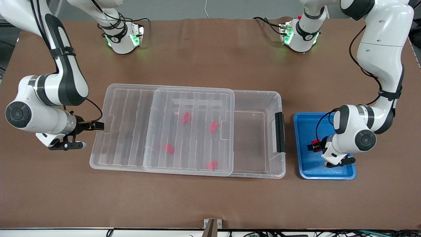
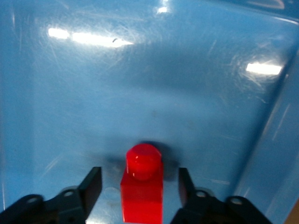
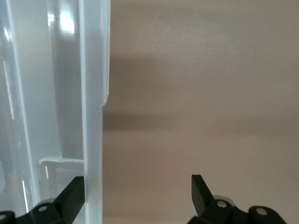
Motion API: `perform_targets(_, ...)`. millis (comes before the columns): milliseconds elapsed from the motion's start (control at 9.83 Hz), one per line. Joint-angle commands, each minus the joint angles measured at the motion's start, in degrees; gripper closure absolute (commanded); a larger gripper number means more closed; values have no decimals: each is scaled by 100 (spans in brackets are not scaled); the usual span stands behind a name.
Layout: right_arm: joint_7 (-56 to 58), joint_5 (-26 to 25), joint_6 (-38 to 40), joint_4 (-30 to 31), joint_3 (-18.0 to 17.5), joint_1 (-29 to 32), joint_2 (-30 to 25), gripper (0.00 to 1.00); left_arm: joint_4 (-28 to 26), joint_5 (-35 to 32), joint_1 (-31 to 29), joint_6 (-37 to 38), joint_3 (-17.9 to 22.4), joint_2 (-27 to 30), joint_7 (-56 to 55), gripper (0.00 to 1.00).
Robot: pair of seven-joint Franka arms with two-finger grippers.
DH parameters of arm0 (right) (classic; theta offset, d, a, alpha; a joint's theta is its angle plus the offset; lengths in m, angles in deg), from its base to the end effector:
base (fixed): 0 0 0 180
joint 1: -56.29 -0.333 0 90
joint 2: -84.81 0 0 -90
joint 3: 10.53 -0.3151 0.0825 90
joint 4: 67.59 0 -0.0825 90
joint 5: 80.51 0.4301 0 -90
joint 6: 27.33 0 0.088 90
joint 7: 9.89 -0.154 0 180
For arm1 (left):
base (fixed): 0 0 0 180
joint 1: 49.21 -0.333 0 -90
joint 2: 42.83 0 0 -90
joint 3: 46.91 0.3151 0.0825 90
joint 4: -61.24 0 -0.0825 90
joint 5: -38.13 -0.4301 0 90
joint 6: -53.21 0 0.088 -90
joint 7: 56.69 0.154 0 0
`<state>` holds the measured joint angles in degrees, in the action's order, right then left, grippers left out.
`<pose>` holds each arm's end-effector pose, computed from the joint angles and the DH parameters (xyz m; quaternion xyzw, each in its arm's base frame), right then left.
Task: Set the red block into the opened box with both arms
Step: 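Pull the box base toward the right gripper while the left gripper lifts the block, then carry the red block over the uncovered box section and lower it with the left gripper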
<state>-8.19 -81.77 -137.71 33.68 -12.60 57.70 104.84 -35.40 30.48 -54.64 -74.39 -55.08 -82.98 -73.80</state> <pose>0.6530 0.0043 0.2801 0.9952 0.0248 -0.0950 0.0028 0.6845 -0.0221 0.1016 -0.9928 -0.0933 0.0738 0.0156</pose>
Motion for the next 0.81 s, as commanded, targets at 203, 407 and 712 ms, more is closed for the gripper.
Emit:
perform_targets(203,-352,-93,524,-518,-30,-27,-192,0,-5,-87,-45,-21,-175,504,6,100)
perform_targets(407,-776,-102,543,-608,-39,-44,-839,0,458,-87,-36,872,-578,1138,-11,100)
perform_targets(712,-863,-6,1451,-1011,275,61,-1702,0,1743,-61,629,2536,-932,1175,-396,100)
